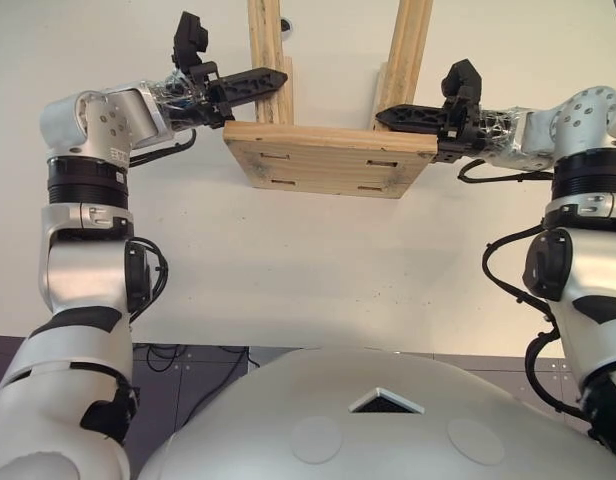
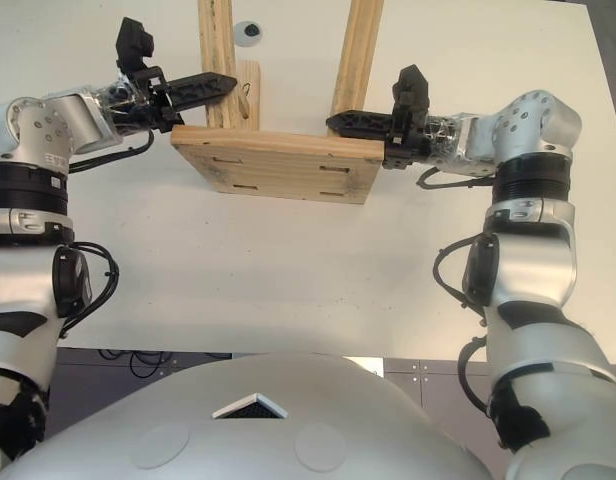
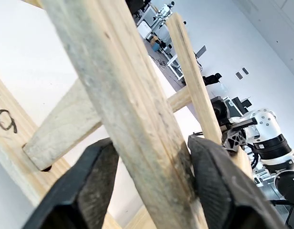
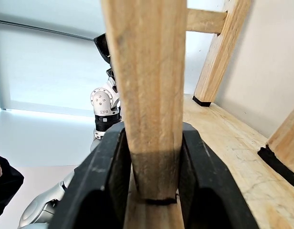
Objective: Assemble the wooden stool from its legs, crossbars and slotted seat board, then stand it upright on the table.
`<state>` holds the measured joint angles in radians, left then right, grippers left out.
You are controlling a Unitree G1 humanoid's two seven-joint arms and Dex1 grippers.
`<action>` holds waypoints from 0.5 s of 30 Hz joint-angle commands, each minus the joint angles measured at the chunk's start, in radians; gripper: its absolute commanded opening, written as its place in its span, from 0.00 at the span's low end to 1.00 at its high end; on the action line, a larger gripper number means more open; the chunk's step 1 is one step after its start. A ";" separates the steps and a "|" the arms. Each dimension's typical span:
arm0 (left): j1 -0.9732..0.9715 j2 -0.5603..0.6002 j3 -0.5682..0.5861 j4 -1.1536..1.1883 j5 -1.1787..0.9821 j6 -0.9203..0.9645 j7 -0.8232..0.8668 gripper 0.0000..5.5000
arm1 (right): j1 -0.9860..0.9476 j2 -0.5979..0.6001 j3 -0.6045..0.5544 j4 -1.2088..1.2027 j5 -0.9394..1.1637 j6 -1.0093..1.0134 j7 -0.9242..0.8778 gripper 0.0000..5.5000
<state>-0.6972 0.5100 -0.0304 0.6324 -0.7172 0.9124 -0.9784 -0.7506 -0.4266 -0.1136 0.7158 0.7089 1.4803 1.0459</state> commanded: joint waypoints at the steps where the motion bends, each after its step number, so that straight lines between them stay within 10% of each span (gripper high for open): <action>1: 0.080 -0.011 -0.060 0.091 0.156 0.033 0.135 0.55 | -0.025 0.051 0.014 0.037 -0.025 0.016 -0.049 0.21; 5: 0.091 0.023 -0.039 0.054 0.148 0.056 0.110 0.55 | -0.001 0.042 0.026 0.000 -0.040 -0.048 -0.047 0.21; 15: 0.144 0.099 0.095 -0.076 0.076 0.147 0.080 0.68 | 0.057 0.008 -0.046 -0.041 -0.008 -0.080 -0.064 0.56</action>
<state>-0.6263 0.5628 0.0605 0.5412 -0.6976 1.0081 -0.9608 -0.7109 -0.4030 -0.1402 0.6829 0.7082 1.3986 1.0101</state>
